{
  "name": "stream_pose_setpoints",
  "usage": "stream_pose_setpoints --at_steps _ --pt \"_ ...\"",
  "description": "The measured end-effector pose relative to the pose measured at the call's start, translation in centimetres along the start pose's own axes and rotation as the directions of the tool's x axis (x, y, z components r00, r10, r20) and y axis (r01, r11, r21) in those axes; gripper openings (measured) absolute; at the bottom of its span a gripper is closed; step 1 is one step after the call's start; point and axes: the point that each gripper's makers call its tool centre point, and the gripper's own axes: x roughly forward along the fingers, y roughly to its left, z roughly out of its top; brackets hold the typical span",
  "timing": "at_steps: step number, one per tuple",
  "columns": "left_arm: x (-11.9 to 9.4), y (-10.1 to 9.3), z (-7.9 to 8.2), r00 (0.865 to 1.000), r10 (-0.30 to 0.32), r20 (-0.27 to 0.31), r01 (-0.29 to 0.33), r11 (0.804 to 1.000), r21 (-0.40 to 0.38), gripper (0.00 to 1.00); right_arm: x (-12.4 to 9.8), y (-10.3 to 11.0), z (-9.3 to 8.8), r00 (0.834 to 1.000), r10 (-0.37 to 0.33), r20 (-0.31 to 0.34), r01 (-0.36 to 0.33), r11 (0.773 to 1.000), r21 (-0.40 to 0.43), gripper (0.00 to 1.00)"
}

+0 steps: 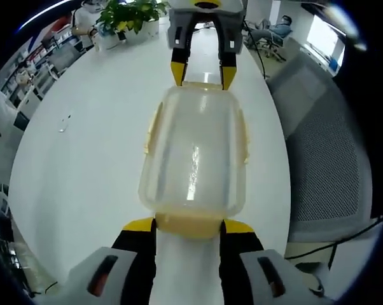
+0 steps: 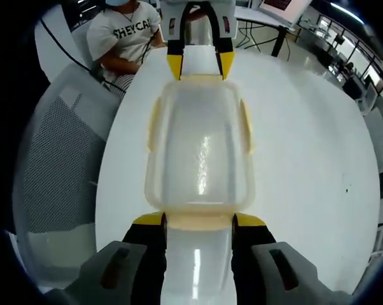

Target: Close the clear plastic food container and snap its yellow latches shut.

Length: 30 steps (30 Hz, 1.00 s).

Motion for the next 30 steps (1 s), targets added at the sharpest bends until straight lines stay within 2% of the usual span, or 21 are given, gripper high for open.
stream_pose_setpoints --at_steps 3,8,30 --pt "0.2 0.1 0.7 1.0 0.002 0.01 -0.002 1.0 -0.001 0.33 -0.3 -0.1 -0.6 1.0 -0.003 0.005 0.003 1.0 0.005 0.37" --pt "0.6 0.0 1.7 1.0 0.003 -0.006 -0.003 1.0 0.006 0.33 -0.7 -0.1 -1.4 1.0 -0.007 -0.003 0.007 1.0 0.004 0.37" --pt "3.0 -0.7 6.6 1.0 -0.012 -0.008 0.012 1.0 0.009 0.33 -2.5 0.2 -6.7 1.0 0.004 -0.004 -0.004 1.0 0.026 0.37"
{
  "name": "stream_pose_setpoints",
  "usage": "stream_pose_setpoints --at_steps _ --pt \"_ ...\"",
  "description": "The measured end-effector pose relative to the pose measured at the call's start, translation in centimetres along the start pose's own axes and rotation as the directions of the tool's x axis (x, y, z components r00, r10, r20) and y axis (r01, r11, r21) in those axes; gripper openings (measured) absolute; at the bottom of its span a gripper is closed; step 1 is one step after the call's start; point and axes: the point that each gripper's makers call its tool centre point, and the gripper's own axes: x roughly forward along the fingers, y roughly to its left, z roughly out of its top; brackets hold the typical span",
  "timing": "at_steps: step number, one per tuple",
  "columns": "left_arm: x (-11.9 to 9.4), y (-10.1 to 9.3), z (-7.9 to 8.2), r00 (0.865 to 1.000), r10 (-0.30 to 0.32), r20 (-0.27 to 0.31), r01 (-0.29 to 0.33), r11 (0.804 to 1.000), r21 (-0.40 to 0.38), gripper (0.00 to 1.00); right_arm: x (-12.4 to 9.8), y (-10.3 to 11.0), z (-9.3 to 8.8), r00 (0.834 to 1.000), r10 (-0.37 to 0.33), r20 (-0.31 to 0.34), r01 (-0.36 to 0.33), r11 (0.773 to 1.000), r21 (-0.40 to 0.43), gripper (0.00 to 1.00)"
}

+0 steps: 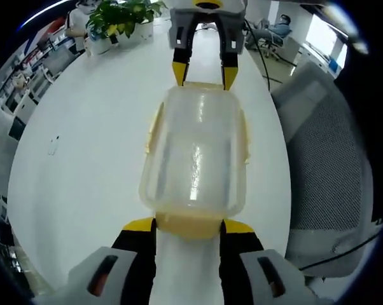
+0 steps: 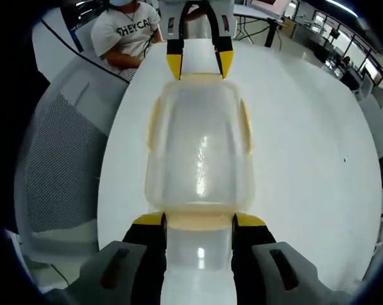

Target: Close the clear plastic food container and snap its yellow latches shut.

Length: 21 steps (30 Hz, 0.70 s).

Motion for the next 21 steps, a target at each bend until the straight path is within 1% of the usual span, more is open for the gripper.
stream_pose_setpoints --at_steps 4,11,21 --pt "0.4 -0.1 0.7 1.0 0.002 0.003 -0.002 1.0 -0.008 0.33 -0.3 -0.1 -0.8 1.0 -0.001 -0.001 0.001 1.0 -0.003 0.37" --pt "1.1 -0.5 2.3 1.0 0.0 0.003 0.0 1.0 0.002 0.33 -0.7 0.2 -2.5 1.0 0.0 -0.006 0.0 1.0 0.004 0.37" --pt "2.0 -0.4 4.1 1.0 -0.005 -0.002 0.005 1.0 0.022 0.33 -1.2 0.1 -4.5 1.0 -0.012 -0.003 0.012 1.0 0.017 0.37"
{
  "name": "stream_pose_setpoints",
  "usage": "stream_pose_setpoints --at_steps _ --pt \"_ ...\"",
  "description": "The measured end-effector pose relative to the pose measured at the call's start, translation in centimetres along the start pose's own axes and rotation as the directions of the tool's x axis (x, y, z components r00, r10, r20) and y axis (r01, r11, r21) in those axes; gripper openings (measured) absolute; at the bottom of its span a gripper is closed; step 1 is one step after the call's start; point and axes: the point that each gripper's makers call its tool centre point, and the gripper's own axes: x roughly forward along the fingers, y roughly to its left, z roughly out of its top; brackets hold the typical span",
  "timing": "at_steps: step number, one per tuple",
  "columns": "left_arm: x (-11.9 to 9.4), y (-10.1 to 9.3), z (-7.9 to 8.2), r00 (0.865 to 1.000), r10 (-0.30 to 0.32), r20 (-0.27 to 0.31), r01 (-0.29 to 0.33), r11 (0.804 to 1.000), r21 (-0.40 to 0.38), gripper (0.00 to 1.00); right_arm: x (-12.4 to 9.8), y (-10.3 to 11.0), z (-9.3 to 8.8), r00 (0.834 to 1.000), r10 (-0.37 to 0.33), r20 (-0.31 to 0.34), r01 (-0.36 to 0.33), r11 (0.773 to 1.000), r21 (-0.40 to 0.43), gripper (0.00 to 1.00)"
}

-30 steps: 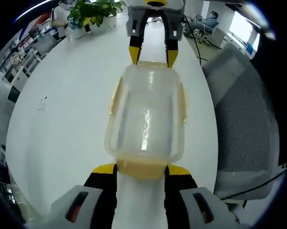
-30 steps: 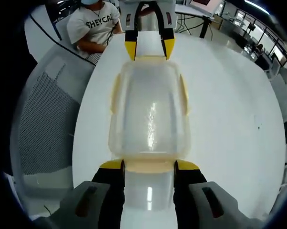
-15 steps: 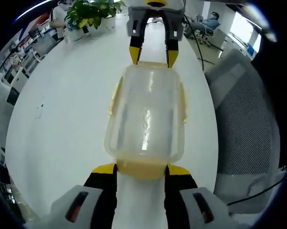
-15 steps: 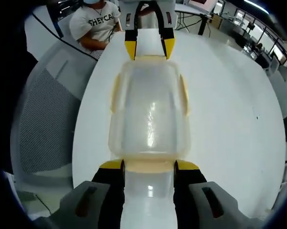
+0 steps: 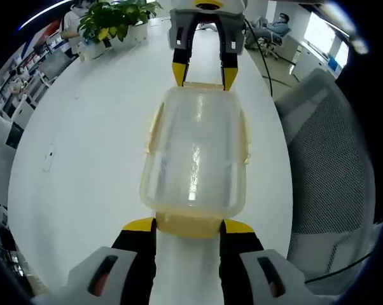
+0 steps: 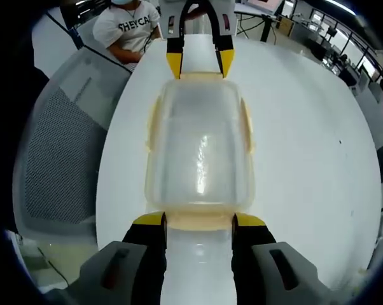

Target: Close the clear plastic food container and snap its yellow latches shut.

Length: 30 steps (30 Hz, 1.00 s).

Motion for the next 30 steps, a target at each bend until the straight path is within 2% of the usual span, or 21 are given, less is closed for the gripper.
stream_pose_setpoints --at_steps 24,30 --pt "1.5 -0.7 4.5 1.0 0.01 0.023 -0.01 1.0 0.007 0.33 -2.0 0.1 -4.4 1.0 -0.023 -0.002 0.023 1.0 -0.003 0.37" --pt "1.8 -0.8 5.3 1.0 0.01 0.021 -0.01 1.0 0.015 0.33 -2.3 0.2 -5.1 0.999 -0.036 0.001 0.036 0.999 -0.003 0.37"
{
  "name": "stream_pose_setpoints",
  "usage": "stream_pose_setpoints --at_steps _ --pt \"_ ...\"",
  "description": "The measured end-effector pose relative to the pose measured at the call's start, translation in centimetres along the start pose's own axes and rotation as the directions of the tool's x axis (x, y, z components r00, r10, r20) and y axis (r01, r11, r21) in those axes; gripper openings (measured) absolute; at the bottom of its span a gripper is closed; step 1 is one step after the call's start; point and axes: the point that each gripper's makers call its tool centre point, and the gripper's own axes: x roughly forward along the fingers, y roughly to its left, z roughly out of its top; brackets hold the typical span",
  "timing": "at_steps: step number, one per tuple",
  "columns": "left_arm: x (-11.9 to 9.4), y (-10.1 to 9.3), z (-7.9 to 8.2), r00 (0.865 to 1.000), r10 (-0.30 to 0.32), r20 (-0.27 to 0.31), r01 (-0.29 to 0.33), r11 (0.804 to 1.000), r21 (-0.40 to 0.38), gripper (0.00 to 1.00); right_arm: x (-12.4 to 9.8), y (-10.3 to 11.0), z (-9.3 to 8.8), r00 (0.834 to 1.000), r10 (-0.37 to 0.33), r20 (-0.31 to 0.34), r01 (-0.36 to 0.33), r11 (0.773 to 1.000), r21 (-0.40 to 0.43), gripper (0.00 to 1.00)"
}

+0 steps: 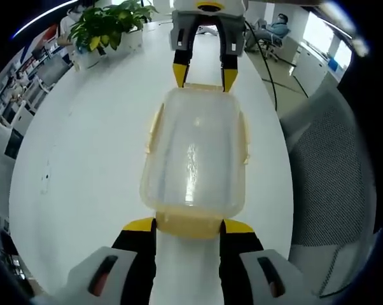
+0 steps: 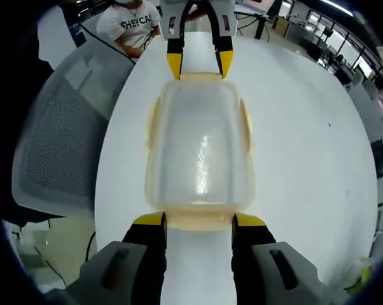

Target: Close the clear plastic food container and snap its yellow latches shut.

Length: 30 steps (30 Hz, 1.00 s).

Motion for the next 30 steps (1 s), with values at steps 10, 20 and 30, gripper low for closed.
stream_pose_setpoints --at_steps 10,20,30 --pt "0.4 -0.2 0.1 1.0 -0.007 -0.014 0.007 1.0 0.005 0.33 0.3 0.2 -0.4 1.0 -0.005 0.003 0.005 1.0 0.005 0.37" --pt "0.8 -0.2 0.1 1.0 -0.012 -0.018 0.012 1.0 0.011 0.33 0.5 0.4 -0.7 1.0 -0.003 0.023 0.002 1.0 0.016 0.37" --pt "1.0 -0.2 0.0 1.0 -0.021 -0.016 0.022 1.0 0.016 0.34 0.8 0.4 -0.7 0.998 0.007 0.056 -0.008 1.0 0.015 0.37"
